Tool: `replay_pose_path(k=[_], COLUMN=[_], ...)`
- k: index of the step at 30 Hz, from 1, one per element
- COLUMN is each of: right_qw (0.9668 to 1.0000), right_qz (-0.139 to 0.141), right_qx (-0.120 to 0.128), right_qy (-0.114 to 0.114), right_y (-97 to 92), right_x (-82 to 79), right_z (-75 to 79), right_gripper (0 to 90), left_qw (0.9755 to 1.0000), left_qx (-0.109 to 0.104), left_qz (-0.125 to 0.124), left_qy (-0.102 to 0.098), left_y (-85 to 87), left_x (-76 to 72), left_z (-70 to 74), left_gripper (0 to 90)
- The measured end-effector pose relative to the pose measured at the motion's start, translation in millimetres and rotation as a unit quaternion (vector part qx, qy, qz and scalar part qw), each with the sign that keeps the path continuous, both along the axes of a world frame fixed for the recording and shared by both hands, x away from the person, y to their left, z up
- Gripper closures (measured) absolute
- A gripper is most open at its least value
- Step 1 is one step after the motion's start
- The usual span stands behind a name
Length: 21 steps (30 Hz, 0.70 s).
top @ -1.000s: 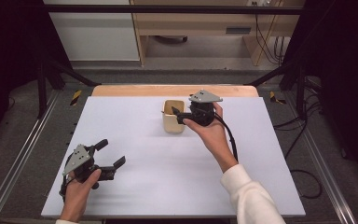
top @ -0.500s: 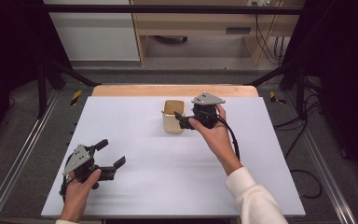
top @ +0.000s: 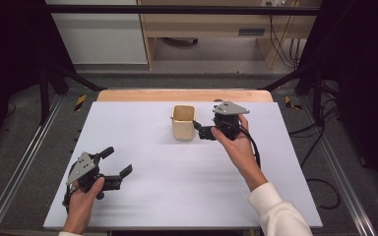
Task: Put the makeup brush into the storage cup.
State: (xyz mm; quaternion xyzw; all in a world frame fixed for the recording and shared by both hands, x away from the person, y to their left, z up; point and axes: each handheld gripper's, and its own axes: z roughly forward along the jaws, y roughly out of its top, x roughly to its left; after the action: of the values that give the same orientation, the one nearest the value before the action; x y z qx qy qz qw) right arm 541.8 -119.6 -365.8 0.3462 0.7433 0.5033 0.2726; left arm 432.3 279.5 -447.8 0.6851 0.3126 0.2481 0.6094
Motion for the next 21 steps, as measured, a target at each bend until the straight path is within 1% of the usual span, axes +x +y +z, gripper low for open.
replay_pose_path(k=[10,12,15,19,21], right_qw=[0.9999,0.9998,0.9999,0.9998,0.9997], right_qz=[0.006,0.008,0.008,0.003,0.002], right_qx=[0.006,0.013,0.012,0.017,0.024], right_qy=[-0.007,-0.009,-0.009,-0.007,-0.007], right_y=[-11.4,-13.5,-16.6,-22.3,-25.1], right_x=[-13.4,-15.5,-18.8,-23.0,-24.4], right_z=[-1.9,-2.9,-5.3,-8.5,-10.2], right_gripper=[8.3,8.2,7.1,6.3,6.2], left_qw=[1.0000,1.0000,1.0000,1.0000,1.0000], left_qx=[0.000,0.000,-0.001,0.000,0.000], left_qz=[0.000,0.001,0.001,0.002,0.001], left_qy=[-0.001,-0.001,-0.003,-0.003,-0.003], left_y=[-0.2,0.0,0.4,0.6,0.4], left_x=[-0.1,-0.1,-0.4,-0.5,-0.5], left_z=[0.0,0.1,0.4,0.4,0.5], left_gripper=[2.4,2.3,2.2,2.1,2.1])
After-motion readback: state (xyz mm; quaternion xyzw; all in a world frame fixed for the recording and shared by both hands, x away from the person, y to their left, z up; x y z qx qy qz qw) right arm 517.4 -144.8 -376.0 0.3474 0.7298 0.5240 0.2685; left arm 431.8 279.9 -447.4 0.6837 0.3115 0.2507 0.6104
